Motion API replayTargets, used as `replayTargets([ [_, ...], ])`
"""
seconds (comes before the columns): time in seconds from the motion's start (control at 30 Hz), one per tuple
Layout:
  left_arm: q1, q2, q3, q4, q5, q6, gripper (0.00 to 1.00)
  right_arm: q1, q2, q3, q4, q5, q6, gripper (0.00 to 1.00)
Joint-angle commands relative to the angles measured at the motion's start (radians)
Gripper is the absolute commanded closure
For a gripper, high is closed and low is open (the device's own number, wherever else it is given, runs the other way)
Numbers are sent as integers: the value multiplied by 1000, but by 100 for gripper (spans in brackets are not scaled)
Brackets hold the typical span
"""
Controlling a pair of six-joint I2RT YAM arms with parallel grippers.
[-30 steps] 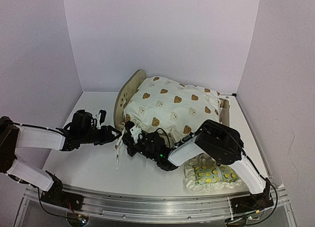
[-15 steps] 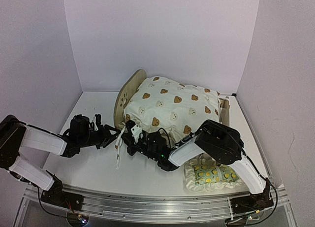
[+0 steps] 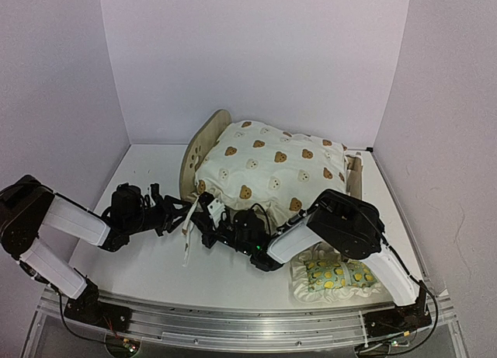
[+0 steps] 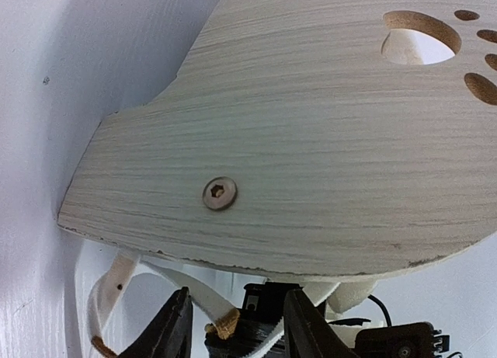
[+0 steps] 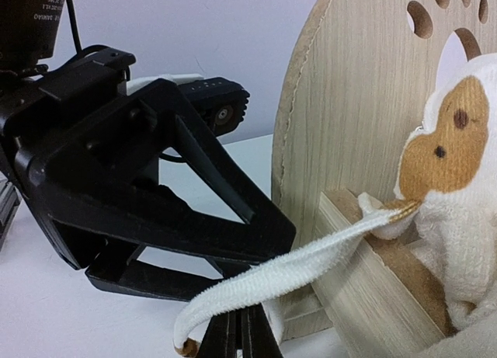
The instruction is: Set up the pet bed
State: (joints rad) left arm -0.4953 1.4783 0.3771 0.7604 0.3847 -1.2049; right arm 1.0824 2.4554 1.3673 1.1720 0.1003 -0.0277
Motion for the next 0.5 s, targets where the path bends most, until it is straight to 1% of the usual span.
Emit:
replayTargets([
  [0.0,4,3,7,51,13,-18,60,-6,8,-4,56,-33,-9,100],
  [0.3,4,-31,11,-27,23,24,57,-7,7,-1,58,-38,-34,100],
  [0.4,4,-33,5,-23,24,24,63,-6,9,2,61,-48,-36,100],
  [0.47,5,-28,5,-16,23,25,69,-6,11,4,63,-54,-35,100],
])
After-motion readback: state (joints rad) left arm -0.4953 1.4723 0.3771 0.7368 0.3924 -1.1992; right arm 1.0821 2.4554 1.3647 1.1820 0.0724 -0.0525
